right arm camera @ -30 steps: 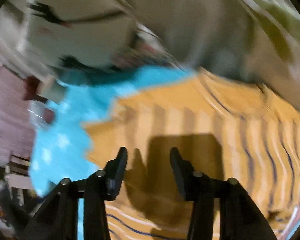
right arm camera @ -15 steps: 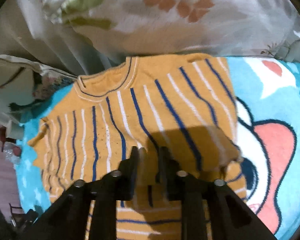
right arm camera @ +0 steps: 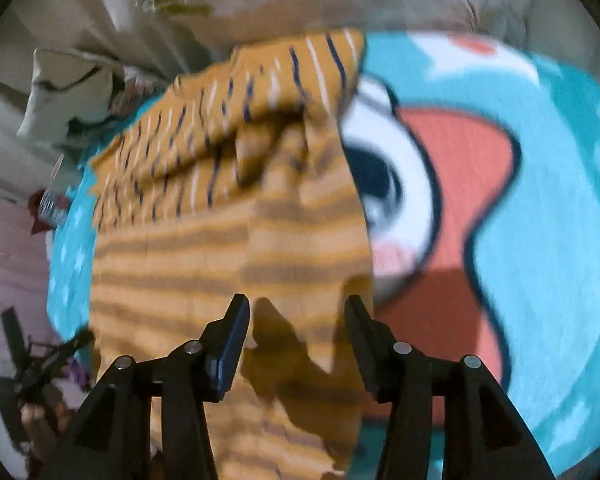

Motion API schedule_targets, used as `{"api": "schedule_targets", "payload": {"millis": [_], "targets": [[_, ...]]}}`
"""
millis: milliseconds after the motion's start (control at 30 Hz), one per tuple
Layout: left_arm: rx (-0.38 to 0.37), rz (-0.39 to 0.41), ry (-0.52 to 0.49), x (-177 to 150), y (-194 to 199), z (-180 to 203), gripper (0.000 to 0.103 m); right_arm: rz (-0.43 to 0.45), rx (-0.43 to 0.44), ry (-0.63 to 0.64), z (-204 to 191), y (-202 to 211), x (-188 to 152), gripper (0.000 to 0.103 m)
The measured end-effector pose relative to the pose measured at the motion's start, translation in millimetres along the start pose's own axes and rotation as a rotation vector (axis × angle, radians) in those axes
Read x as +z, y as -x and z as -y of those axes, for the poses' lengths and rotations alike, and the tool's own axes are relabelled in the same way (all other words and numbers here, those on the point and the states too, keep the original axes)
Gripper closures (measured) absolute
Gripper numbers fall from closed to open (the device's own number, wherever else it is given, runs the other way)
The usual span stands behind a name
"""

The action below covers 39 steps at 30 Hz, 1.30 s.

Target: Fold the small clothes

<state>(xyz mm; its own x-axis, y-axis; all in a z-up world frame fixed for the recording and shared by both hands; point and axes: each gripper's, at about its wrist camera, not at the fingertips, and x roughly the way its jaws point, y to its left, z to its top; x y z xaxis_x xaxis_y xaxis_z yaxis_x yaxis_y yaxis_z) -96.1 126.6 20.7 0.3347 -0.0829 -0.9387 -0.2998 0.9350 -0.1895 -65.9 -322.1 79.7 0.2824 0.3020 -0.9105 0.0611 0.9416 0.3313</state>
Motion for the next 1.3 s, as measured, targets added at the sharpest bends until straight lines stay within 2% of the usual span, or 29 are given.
{"api": "schedule_targets", "payload": {"millis": [167, 233, 433, 500, 567, 700, 733, 767, 800, 833, 867, 900, 1000, 1133, 1200, 1267, 1300], "targets": [[-0.036, 0.014, -0.023, -22, 3, 14, 0.03, -0.106, 0.098, -0.027, 24, -6, -53, 0.049], [-0.078, 0.013, -0.039, -32, 5, 21, 0.029, -0.122, 0.176, -0.052, 28, -7, -69, 0.049], [-0.273, -0.03, -0.033, -53, 9, 29, 0.029, -0.2, 0.359, -0.081, 20, -18, -99, 0.048], [-0.316, -0.038, -0.026, -59, 11, 29, 0.033, -0.197, 0.377, -0.07, 18, -15, -105, 0.047], [-0.366, -0.072, -0.017, -62, 9, 30, 0.051, -0.214, 0.414, -0.07, 18, -14, -108, 0.047], [-0.374, -0.081, 0.007, -69, 9, 25, 0.056, -0.274, 0.457, -0.031, 11, -18, -117, 0.047], [-0.361, -0.082, 0.006, -69, 8, 25, 0.061, -0.282, 0.459, -0.016, 8, -20, -120, 0.048], [-0.343, -0.083, 0.004, -68, 6, 29, 0.072, -0.286, 0.46, -0.003, 8, -18, -123, 0.049], [-0.303, -0.085, -0.007, -68, 5, 32, 0.079, -0.283, 0.454, 0.01, 5, -19, -123, 0.055], [-0.268, -0.091, -0.012, -67, 4, 33, 0.091, -0.281, 0.441, 0.027, 2, -19, -123, 0.07], [-0.262, -0.099, 0.0, -66, 5, 29, 0.093, -0.281, 0.427, 0.039, -1, -20, -123, 0.078], [-0.269, -0.102, 0.019, -66, 6, 23, 0.094, -0.286, 0.417, 0.049, -3, -22, -122, 0.091], [-0.24, -0.094, 0.06, -65, 17, 12, 0.096, -0.286, 0.399, 0.067, -5, -23, -118, 0.101], [-0.246, -0.059, 0.101, -69, 43, 1, 0.096, -0.256, 0.407, 0.125, 0, 2, -115, 0.101], [-0.218, -0.047, 0.087, -70, 48, 5, 0.096, -0.234, 0.362, 0.163, 2, 12, -115, 0.1], [-0.195, -0.052, 0.067, -69, 44, 12, 0.096, -0.22, 0.293, 0.164, 10, 14, -114, 0.097], [-0.18, -0.057, 0.054, -68, 41, 16, 0.096, -0.244, 0.302, 0.141, 17, 8, -114, 0.085]]}}
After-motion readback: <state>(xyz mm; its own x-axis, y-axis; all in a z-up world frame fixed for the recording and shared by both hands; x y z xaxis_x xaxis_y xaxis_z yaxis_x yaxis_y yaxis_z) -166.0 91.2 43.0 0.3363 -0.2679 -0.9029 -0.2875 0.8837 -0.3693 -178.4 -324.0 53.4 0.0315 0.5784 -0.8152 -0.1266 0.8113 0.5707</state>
